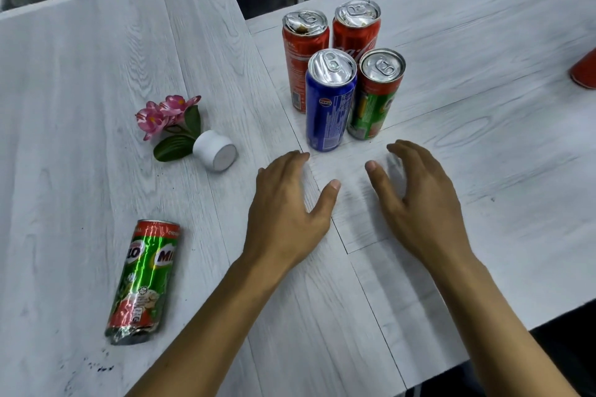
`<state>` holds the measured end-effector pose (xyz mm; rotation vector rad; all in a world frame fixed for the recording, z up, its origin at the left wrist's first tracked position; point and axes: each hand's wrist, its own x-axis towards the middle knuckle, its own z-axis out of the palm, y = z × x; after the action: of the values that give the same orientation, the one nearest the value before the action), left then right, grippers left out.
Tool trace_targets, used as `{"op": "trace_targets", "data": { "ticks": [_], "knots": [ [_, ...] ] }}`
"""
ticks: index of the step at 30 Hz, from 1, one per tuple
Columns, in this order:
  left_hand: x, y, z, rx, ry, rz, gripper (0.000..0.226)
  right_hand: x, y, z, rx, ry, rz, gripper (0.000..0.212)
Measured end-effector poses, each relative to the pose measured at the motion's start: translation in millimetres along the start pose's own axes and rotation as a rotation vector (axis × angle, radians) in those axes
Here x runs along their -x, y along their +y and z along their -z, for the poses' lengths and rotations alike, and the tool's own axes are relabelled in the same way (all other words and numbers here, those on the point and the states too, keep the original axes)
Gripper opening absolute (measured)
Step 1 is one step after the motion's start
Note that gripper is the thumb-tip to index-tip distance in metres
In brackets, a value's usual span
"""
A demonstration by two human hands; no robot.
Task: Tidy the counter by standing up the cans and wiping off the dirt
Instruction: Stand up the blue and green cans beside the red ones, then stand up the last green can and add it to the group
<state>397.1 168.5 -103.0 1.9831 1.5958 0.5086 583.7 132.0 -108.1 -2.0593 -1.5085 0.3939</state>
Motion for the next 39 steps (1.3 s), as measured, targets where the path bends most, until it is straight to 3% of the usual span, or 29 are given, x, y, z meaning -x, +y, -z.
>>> {"op": "trace_targets", "data": {
  "ticks": [8,15,25,39],
  "knots": [
    [39.4,-16.4,28.5,-0.057,-0.123,-0.147,0.063,58.4,-27.8,-2.3,0.182,-0.111,0.180,0.057],
    [90.4,-55.3,76.4,-0.065,-0.050,-0.210,0.062,104.3,-77.7,-13.8,0.188,-0.096,0.276,0.055],
    [154.2,-129.1,147.2,-0.078,0.029,-0.183,0.061,155.6,-158.2,-46.9,0.148,-0.137,0.322,0.060],
    [177.0,-186.1,185.7,-0.093,0.042,-0.151,0.062,181.6,-218.2,-86.2,0.171,-0.121,0.381,0.058]
  ]
}}
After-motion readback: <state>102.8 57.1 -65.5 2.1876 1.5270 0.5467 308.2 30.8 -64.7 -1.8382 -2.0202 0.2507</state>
